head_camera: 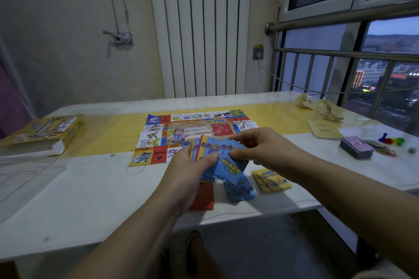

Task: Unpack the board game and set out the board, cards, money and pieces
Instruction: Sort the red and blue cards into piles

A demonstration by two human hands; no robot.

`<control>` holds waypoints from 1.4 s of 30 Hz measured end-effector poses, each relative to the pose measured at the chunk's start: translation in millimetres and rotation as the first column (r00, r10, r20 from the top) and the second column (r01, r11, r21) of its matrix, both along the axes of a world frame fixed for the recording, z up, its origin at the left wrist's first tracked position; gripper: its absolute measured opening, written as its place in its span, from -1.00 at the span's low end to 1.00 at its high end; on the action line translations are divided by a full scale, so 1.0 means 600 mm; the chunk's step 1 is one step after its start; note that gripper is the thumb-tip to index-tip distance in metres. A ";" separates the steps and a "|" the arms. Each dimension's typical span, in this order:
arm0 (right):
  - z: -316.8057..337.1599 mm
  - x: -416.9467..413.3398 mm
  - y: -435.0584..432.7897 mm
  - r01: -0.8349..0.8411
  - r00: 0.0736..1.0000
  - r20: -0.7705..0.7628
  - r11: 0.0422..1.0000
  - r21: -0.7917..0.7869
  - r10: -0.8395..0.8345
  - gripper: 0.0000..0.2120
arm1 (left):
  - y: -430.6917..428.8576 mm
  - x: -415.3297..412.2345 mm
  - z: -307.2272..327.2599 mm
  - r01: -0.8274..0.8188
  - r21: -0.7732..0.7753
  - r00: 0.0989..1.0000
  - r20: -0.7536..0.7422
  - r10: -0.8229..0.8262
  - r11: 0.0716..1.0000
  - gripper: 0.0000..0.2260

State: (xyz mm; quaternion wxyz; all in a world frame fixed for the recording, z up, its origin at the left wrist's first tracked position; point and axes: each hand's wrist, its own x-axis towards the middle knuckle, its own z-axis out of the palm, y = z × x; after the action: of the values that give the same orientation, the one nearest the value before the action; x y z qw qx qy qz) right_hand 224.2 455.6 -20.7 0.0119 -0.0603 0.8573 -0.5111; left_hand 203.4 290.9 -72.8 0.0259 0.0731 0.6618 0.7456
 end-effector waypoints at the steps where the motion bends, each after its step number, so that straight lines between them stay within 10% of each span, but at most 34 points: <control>1: 0.000 -0.001 0.000 0.000 1.000 -0.007 1.000 0.003 0.000 -0.75 | 0.001 0.000 0.001 -0.001 0.019 1.000 -0.002 0.001 1.000 -0.89; 16: -0.032 -0.012 -0.011 0.148 0.988 0.078 0.939 -0.310 -0.130 -0.85 | -0.002 -0.008 0.002 -0.060 0.053 0.997 0.051 0.057 0.997 -0.82; 20: -0.030 -0.009 0.004 0.028 0.983 -0.182 0.995 0.097 -0.010 -0.52 | -0.013 -0.008 0.010 -0.033 -0.141 0.997 -0.075 0.022 0.990 -0.83; 24: -0.007 -0.003 0.010 0.084 0.917 -0.346 0.755 0.651 0.197 -0.61 | -0.017 -0.005 0.033 -0.009 -0.392 0.971 -0.224 -0.086 0.920 -0.81; 28: 0.006 -0.003 0.008 0.225 0.864 -0.431 0.566 0.793 0.260 -0.68 | -0.009 -0.011 0.038 -0.092 -0.512 0.945 -0.314 -0.087 0.854 -0.77; 35: -0.030 -0.043 0.005 0.271 0.915 -0.381 0.503 0.821 0.130 -0.79 | -0.026 -0.038 0.015 -0.090 -0.036 0.994 0.059 0.092 0.995 -0.66; 42: -0.053 -0.066 -0.008 0.049 0.979 -0.116 0.355 0.934 0.168 -0.80 | -0.045 -0.032 0.022 -0.084 0.393 0.922 0.379 -0.078 0.916 -0.92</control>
State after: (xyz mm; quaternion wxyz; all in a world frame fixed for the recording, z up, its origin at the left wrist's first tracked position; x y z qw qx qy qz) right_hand 184.3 450.9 -52.7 -0.0198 -0.1228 0.9894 0.0745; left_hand 184.3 263.8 -59.6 0.1393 -0.0728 0.4765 0.8650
